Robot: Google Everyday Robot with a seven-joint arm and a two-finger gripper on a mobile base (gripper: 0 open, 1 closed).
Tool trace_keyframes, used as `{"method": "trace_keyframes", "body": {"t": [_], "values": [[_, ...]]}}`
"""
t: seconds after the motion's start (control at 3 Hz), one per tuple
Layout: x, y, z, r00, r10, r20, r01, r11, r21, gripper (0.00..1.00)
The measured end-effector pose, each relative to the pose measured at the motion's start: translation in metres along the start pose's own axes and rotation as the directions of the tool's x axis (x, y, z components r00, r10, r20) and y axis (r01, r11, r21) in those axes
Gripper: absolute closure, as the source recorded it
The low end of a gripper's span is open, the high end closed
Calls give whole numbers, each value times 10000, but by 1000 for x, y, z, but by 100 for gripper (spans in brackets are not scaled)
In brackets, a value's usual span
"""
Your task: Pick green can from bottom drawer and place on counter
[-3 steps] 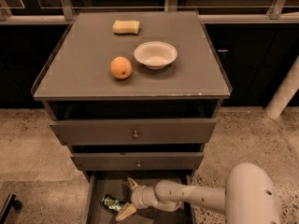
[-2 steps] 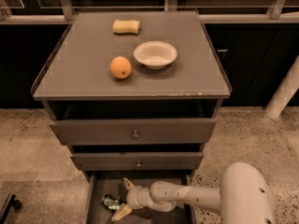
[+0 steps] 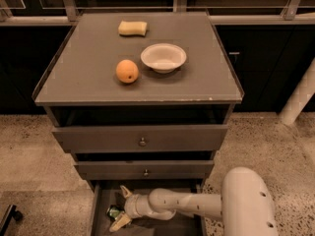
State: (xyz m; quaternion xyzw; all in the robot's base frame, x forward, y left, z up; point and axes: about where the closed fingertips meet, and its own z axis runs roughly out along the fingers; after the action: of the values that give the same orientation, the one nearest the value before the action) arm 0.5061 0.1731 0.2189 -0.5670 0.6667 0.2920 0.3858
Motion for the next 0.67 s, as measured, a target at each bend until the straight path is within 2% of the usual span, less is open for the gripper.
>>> {"method": "trace_keyframes", "body": {"t": [0.67], "values": [[27, -5, 13, 9988, 192, -456, -168, 9984, 532, 0]]}}
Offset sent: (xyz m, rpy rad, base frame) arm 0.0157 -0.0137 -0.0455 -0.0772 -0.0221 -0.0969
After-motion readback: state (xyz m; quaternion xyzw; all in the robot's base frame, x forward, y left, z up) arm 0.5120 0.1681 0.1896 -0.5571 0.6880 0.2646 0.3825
